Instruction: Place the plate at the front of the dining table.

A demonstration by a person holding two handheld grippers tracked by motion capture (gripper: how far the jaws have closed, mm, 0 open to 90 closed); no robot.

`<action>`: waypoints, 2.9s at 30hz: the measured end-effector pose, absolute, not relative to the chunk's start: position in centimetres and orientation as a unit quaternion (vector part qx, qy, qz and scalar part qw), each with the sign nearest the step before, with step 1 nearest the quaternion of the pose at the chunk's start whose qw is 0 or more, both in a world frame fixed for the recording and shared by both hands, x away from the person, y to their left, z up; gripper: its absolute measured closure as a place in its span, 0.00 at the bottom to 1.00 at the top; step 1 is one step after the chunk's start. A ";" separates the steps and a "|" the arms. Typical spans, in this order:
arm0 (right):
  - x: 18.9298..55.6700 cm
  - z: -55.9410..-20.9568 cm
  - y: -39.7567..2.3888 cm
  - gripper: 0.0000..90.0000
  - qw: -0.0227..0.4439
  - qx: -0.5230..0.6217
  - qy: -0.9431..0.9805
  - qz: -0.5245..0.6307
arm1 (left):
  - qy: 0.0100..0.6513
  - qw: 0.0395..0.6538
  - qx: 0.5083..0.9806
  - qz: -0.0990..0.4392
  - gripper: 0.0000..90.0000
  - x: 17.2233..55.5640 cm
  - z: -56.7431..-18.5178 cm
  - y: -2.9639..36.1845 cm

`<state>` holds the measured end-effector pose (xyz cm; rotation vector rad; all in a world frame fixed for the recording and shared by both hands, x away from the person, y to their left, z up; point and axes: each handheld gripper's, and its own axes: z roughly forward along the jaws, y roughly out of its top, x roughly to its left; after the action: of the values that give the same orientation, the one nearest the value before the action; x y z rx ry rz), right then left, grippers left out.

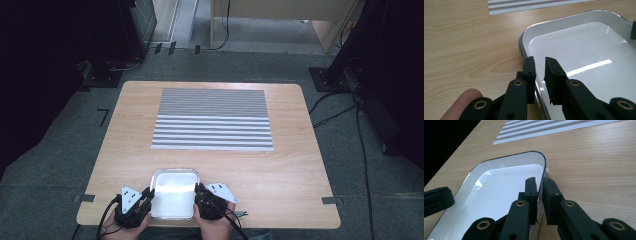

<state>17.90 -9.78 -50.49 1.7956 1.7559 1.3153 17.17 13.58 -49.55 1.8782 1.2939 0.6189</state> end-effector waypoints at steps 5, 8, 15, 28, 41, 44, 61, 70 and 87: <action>17.9 -50.4 -9.9 0.97 0.150 0.631 0.605 0.461 | 0.509 0.384 0.736 0.230 0.85 17.2 -49.6 13.6; 17.9 -50.1 -10.2 1.00 0.162 0.638 0.595 0.461 | 0.512 0.380 0.738 0.221 0.76 17.3 -49.9 13.3; 17.6 -50.0 -10.7 1.00 0.164 0.641 0.586 0.468 | 0.510 0.383 0.737 0.221 0.73 17.3 -50.0 12.8; 17.6 -50.5 -11.8 1.00 0.152 0.670 0.539 0.487 | 0.507 0.396 0.737 0.209 0.74 17.0 -49.9 12.0; 17.6 -50.3 -12.0 0.98 0.163 0.640 0.570 0.489 | 0.540 0.395 0.722 0.179 0.85 17.7 -50.0 12.1; 17.6 -50.1 -11.8 0.97 0.182 0.622 0.593 0.478 | 0.542 0.389 0.722 0.185 0.86 17.8 -50.1 11.8; 17.7 -49.5 -11.8 1.00 0.194 0.629 0.582 0.477 | 0.554 0.417 0.698 0.177 0.92 18.0 -49.1 11.8; 18.6 -47.9 -12.4 1.00 0.197 0.621 0.572 0.498 | 0.540 0.435 0.691 0.204 0.93 19.0 -47.1 11.2; 23.4 -44.4 -15.4 1.00 0.226 0.613 0.553 0.517 | 0.526 0.468 0.682 0.199 0.94 25.2 -43.6 8.3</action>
<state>23.41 -15.40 -44.39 1.6895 1.5246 1.4246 25.22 8.28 -43.61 1.6722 1.2915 0.4882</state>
